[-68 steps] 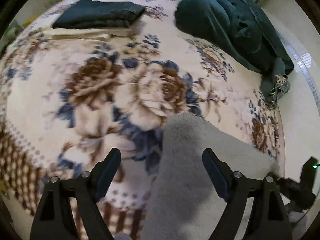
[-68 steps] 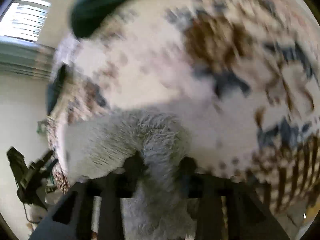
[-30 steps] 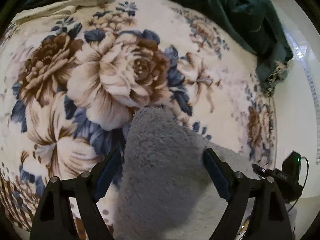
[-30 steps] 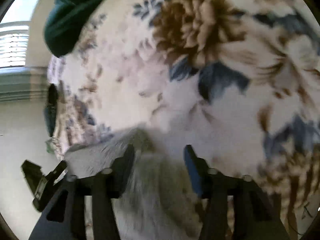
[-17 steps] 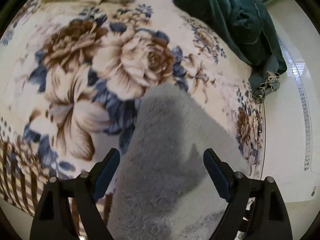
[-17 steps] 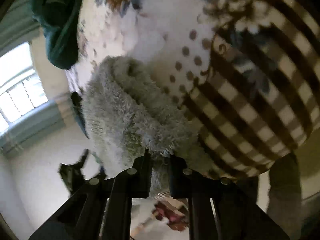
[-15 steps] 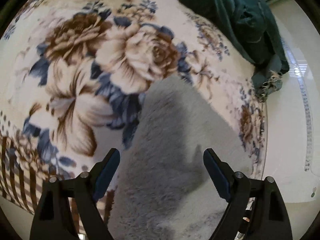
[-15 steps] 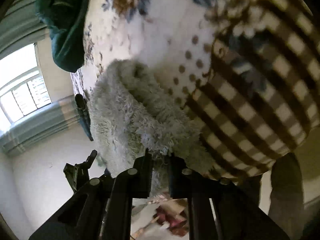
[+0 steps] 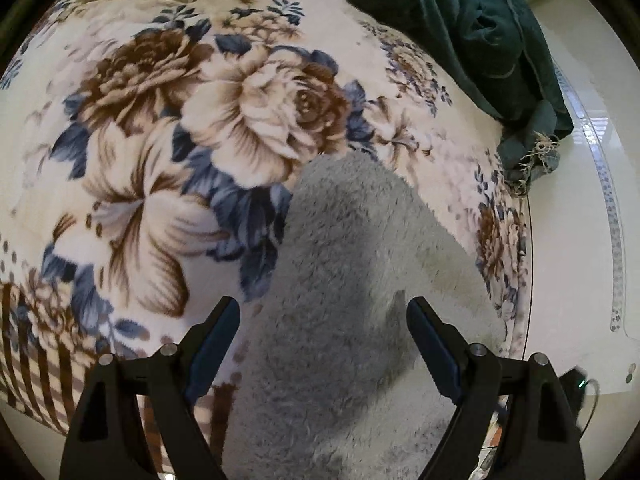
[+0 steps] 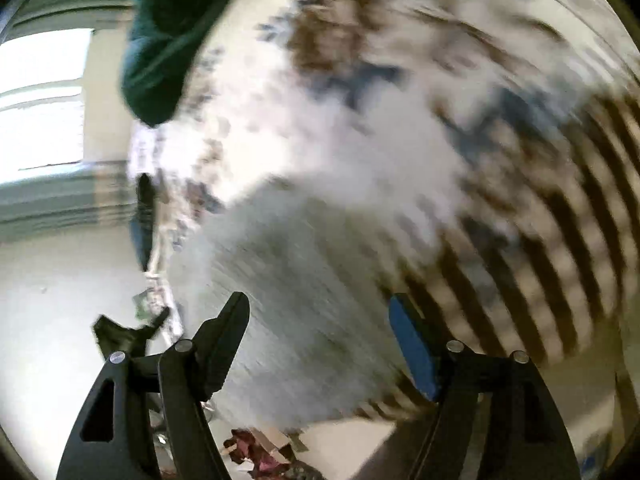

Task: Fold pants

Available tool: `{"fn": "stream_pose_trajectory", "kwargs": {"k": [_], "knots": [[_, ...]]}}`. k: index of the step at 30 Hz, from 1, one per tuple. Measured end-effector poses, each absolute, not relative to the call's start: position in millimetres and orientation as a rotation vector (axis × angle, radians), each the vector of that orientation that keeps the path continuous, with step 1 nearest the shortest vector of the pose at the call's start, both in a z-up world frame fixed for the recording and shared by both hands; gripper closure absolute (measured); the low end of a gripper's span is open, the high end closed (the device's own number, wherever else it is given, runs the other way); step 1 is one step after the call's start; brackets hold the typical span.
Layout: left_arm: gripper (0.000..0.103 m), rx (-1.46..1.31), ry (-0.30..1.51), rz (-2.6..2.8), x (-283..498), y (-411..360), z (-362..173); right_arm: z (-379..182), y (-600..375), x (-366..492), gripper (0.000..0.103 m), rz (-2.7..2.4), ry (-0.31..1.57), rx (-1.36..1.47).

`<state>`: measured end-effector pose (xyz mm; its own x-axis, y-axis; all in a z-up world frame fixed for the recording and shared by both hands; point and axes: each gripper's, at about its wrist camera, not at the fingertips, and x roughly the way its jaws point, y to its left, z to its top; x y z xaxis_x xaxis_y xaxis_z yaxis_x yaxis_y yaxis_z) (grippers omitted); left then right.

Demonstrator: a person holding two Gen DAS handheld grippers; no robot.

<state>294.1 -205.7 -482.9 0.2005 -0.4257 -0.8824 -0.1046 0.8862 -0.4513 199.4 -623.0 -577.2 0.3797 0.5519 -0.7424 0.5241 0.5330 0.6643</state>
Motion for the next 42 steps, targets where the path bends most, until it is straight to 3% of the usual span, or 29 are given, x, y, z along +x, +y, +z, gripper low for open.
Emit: {"fn": "stream_pose_trajectory", "kwargs": {"k": [4,7,11,13,16,18,20,25,34,36,37,38,40,42], "knots": [[0.018,-0.458,1.365,-0.244,303.6,-211.2,-489.8,-596.9,-612.9,264.4,0.042,0.13,1.277,1.032],[0.018,-0.447,1.382,-0.25,311.6,-215.5,-499.2,-632.8,-599.9,303.6,0.043,0.084,1.393,0.907],[0.018,-0.435,1.397,-0.268,315.7,-218.3,-506.6,-651.9,-607.3,311.7,0.043,0.046,1.411,0.894],[0.018,-0.437,1.402,-0.273,314.8,-217.5,-506.6,-644.8,-617.7,302.7,0.037,0.049,1.391,0.947],[0.018,-0.489,1.381,-0.305,307.4,-210.7,-497.0,-627.6,-632.8,275.7,0.0,0.14,1.342,1.034],[0.017,-0.57,1.338,-0.368,297.4,-203.9,-489.8,-624.6,-635.7,253.1,0.0,0.218,1.319,1.045],[0.0,-0.632,1.312,-0.42,288.1,-199.9,-491.0,-640.6,-629.0,234.9,0.0,0.3,1.381,1.072],[0.0,-0.63,1.373,-0.46,276.1,-205.6,-518.6,-692.7,-597.0,230.7,0.0,0.441,1.477,1.167],[0.001,-0.733,1.477,-0.439,271.0,-190.2,-560.1,-697.5,-577.5,255.8,0.0,0.545,1.406,1.238],[0.011,-0.719,1.452,-0.466,270.7,-192.9,-552.0,-695.8,-568.1,258.7,0.009,0.528,1.438,1.16],[0.032,-0.717,1.439,-0.483,270.2,-193.8,-548.2,-695.5,-565.6,259.5,0.022,0.515,1.436,1.137],[0.042,-0.712,1.428,-0.488,269.2,-195.1,-543.2,-695.7,-565.3,259.6,0.031,0.505,1.432,1.135],[0.054,-0.708,1.402,-0.502,269.0,-197.4,-533.1,-694.0,-565.7,259.0,0.043,0.483,1.413,1.141],[0.059,-0.708,1.387,-0.514,269.1,-197.4,-523.3,-685.8,-565.1,257.6,0.049,0.469,1.39,1.139]]}}
